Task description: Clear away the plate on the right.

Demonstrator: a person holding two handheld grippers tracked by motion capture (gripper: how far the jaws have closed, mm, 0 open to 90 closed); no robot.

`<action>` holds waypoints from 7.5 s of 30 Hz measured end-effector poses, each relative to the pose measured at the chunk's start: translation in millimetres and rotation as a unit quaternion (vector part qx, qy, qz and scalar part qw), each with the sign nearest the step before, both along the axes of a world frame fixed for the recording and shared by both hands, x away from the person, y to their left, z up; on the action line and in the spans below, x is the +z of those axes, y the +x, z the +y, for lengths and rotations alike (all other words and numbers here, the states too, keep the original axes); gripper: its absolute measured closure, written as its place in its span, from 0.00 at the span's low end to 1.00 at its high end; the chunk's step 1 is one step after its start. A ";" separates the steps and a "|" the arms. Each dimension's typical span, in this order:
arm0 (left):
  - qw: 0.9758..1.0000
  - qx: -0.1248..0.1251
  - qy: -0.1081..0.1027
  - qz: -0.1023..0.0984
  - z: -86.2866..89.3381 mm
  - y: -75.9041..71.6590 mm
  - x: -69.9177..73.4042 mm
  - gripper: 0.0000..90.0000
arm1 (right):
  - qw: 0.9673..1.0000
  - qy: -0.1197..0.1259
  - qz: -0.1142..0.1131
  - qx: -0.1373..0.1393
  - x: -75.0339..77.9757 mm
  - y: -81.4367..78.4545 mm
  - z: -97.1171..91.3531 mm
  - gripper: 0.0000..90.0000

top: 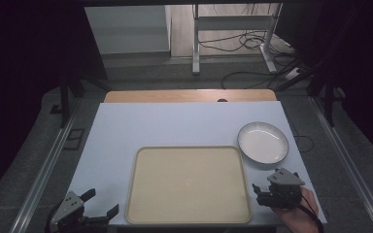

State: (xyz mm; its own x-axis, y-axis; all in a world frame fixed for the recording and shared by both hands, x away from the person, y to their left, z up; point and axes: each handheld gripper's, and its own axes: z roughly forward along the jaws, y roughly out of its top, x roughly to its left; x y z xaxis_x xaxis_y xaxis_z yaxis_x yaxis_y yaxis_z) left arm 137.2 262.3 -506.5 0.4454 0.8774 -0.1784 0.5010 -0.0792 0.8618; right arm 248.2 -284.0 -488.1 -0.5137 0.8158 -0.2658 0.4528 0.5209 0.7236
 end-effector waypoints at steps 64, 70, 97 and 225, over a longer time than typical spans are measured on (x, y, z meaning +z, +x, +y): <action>1.000 -0.003 0.007 0.007 -0.9 1.5 -0.1 0.00 | 0.894 -0.429 -0.086 0.093 -41.5 58.6 39.7 0.63; 1.000 -0.003 0.008 0.007 -1.1 1.5 -0.1 0.00 | 0.878 -0.458 -0.092 0.105 -47.0 62.6 43.5 0.69; 1.000 -0.005 0.008 0.006 -1.3 1.6 0.0 0.00 | 0.852 -0.499 -0.102 0.117 -55.8 64.8 44.7 0.88; 1.000 -0.010 0.012 0.005 -2.0 1.7 0.2 0.00 | 0.804 -0.418 -0.219 0.361 -63.9 -73.7 193.5 0.87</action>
State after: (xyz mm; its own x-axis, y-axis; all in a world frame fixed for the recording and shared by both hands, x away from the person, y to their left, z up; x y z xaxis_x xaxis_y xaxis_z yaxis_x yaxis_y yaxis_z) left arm 138.9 260.3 -506.3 0.4609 0.8725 -0.1622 0.5076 -0.1092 0.8546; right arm 174.5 -90.5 -552.0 -0.4801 -0.2111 -0.8514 -0.3889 0.9212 -0.0091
